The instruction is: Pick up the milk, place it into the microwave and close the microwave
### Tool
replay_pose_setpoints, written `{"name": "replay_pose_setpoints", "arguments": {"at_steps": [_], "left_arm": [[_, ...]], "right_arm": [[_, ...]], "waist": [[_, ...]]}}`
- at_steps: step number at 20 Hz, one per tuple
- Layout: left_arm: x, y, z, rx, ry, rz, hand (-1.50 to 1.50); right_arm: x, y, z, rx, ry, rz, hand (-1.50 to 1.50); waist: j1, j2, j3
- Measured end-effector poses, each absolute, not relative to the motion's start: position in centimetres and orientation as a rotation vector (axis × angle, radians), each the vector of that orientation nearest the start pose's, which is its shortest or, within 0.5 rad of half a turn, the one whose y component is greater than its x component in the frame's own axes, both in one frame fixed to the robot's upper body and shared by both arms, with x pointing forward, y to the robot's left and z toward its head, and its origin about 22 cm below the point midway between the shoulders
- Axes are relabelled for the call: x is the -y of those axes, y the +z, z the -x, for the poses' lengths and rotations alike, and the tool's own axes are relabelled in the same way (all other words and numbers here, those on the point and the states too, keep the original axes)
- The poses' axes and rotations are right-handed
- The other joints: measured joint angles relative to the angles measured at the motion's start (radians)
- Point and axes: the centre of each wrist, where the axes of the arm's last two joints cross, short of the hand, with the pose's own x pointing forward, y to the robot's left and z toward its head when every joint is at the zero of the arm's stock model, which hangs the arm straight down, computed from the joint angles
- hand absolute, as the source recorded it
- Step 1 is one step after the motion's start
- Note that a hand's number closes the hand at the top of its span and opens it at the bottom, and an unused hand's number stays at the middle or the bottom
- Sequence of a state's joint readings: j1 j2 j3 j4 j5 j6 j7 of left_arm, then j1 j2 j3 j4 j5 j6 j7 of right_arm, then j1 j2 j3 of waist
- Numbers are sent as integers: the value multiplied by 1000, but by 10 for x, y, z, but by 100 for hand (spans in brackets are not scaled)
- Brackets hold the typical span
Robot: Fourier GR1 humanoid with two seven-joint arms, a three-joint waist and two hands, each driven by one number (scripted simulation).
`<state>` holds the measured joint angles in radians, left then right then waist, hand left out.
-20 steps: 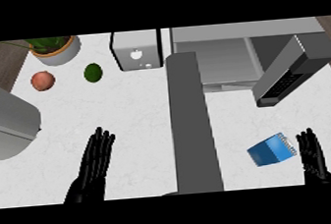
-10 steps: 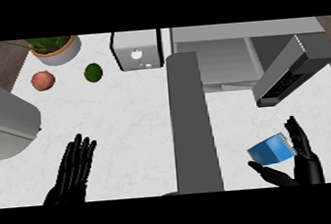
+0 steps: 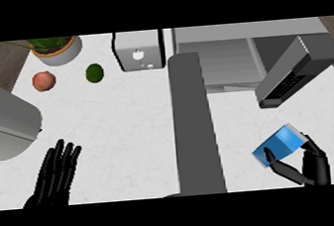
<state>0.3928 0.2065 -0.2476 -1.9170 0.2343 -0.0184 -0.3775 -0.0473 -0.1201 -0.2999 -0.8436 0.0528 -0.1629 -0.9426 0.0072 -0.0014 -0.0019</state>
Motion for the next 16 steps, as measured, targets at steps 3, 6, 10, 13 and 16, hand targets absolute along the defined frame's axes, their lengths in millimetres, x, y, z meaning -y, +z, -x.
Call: {"name": "replay_pose_setpoints", "arguments": {"at_steps": [3,6,10,13,16], "left_arm": [[-235,15,-141,1884,-8,211,-150],[-237,13,-140,1891,-4,212,-150],[-244,14,-143,1889,-5,218,-150],[-251,10,-141,1886,8,218,-150],[-254,8,-145,1891,6,208,-150]], "right_arm": [[320,-142,-205,1776,-11,527,150],[310,-146,-225,1756,8,528,150],[299,-151,-240,1738,84,540,150],[291,-152,-247,1775,75,495,150],[278,-155,-248,1798,68,424,150]], "waist": [[0,0,0],[4,0,0],[9,2,0],[9,3,1],[5,2,0]]}}
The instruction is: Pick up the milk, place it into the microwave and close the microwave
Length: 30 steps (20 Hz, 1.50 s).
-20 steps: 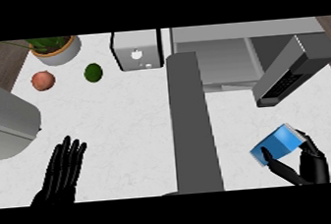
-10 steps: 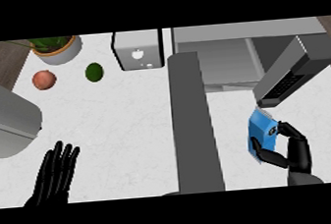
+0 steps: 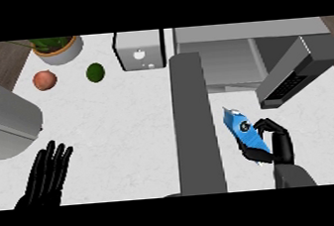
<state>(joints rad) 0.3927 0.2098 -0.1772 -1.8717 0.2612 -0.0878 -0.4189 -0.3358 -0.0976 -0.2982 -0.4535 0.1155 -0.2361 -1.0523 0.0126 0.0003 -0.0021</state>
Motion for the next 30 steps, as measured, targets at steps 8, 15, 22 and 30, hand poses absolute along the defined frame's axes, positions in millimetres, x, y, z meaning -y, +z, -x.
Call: {"name": "replay_pose_setpoints", "arguments": {"at_steps": [8,15,22,30], "left_arm": [[-268,12,-138,1882,16,202,-150],[-272,1,-139,1860,31,209,-150],[-284,-1,-141,1861,31,194,-150],[-283,-8,-148,1859,36,199,-150]], "right_arm": [[241,-151,-256,1867,42,288,150],[212,-125,-275,1939,45,298,150],[200,-95,-299,1935,53,409,150],[206,-64,-341,1877,98,511,150]], "waist": [[-5,-2,1],[-8,-2,2],[-8,-1,2],[-3,1,2]]}}
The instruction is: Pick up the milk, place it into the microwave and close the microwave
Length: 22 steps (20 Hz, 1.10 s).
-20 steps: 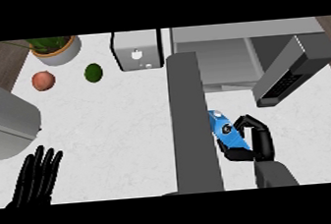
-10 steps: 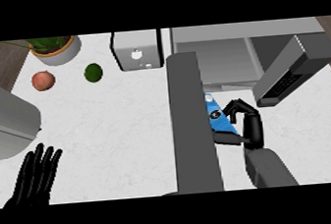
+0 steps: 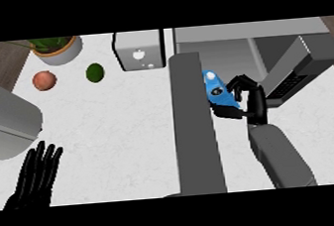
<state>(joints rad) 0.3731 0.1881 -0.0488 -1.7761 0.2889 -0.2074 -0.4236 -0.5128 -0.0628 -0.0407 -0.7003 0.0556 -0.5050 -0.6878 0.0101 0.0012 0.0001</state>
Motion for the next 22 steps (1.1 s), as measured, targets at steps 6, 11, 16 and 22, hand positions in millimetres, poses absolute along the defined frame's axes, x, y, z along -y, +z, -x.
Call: {"name": "replay_pose_setpoints", "arguments": {"at_steps": [6,11,16,22], "left_arm": [[-283,-8,-151,1863,22,217,-150],[-287,-3,-155,1862,8,243,-150],[-283,-4,-160,1859,-14,233,-150],[-286,-3,-167,1843,-90,169,-150]], "right_arm": [[215,-52,-371,1802,200,652,150],[225,-38,-391,1746,233,763,150],[237,-26,-402,1712,269,897,150],[254,-6,-413,1669,242,1061,-150]], "waist": [[17,6,1],[36,15,2],[55,24,3],[75,35,4]]}}
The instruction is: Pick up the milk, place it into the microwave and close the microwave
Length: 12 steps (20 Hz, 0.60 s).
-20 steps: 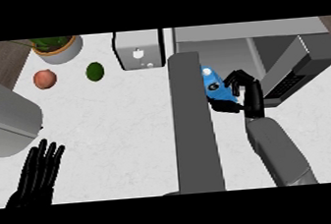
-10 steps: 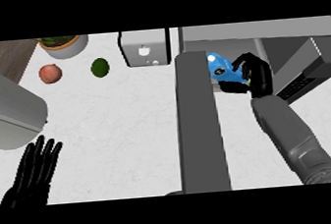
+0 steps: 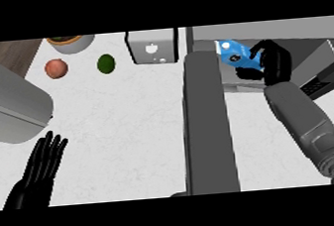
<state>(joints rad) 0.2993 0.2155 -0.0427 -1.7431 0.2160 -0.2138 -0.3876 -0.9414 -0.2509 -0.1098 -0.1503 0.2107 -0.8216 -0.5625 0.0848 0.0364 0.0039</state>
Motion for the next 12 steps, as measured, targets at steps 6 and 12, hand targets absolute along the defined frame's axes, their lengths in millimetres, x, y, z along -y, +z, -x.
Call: {"name": "replay_pose_setpoints", "arguments": {"at_steps": [6,12], "left_arm": [[-284,-3,-174,1846,-128,149,-150],[-279,-2,-178,1843,-158,159,-150]], "right_arm": [[264,-1,-415,1631,299,1160,-150],[261,-3,-415,1613,364,1153,-150]], "waist": [[20,10,1],[29,13,1]]}}
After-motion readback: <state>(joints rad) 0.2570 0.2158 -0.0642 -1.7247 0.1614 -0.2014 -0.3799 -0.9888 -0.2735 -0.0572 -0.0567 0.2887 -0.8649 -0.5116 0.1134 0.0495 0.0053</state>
